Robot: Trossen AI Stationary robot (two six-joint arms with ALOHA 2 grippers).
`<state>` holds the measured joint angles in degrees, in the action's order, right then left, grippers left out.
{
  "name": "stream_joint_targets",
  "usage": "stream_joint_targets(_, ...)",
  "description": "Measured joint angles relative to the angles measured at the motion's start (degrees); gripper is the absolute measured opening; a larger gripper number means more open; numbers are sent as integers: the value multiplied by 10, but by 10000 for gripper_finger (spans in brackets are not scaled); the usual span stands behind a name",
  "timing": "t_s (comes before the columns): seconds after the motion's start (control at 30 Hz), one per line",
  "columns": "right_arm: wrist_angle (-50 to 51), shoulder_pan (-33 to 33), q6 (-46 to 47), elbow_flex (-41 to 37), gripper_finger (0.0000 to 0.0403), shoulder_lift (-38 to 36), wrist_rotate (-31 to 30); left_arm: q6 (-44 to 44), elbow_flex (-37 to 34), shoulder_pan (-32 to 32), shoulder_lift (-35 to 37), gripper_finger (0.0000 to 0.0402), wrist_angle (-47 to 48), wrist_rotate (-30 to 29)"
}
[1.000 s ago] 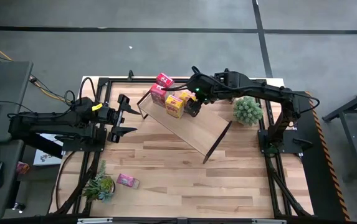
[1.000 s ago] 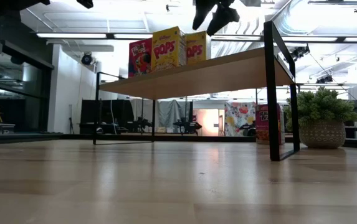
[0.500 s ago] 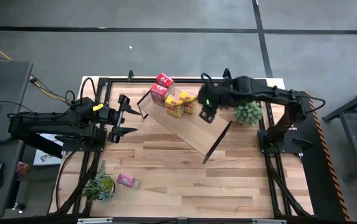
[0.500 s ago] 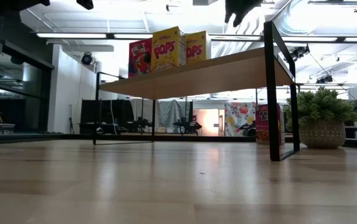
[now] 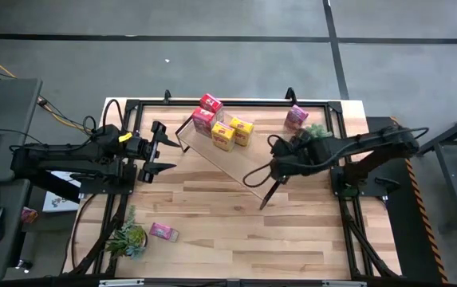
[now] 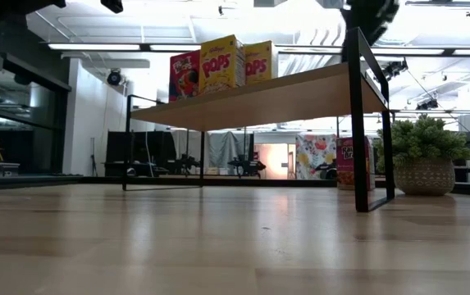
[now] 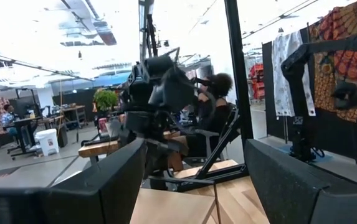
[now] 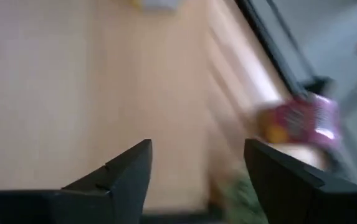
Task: Stack cereal on shelf
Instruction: Put the yellow cereal box on the shelf
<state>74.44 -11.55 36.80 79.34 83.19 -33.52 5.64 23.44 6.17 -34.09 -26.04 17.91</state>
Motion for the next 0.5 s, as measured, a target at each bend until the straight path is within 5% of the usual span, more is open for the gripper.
stream_joint_targets(0.13, -250, 17, -90, -113, 186, -73, 6, 0, 0, 0, 0, 266, -8, 0)
stream_joint_targets(0.33, -558, 54, -194, -276, 22, -116, 47, 2, 0, 0, 0, 266, -8, -1)
stream_joint_targets(0.5, -738, 85, -231, -358, 16, -104, 44, 5, 0, 0, 0, 266, -8, -1)
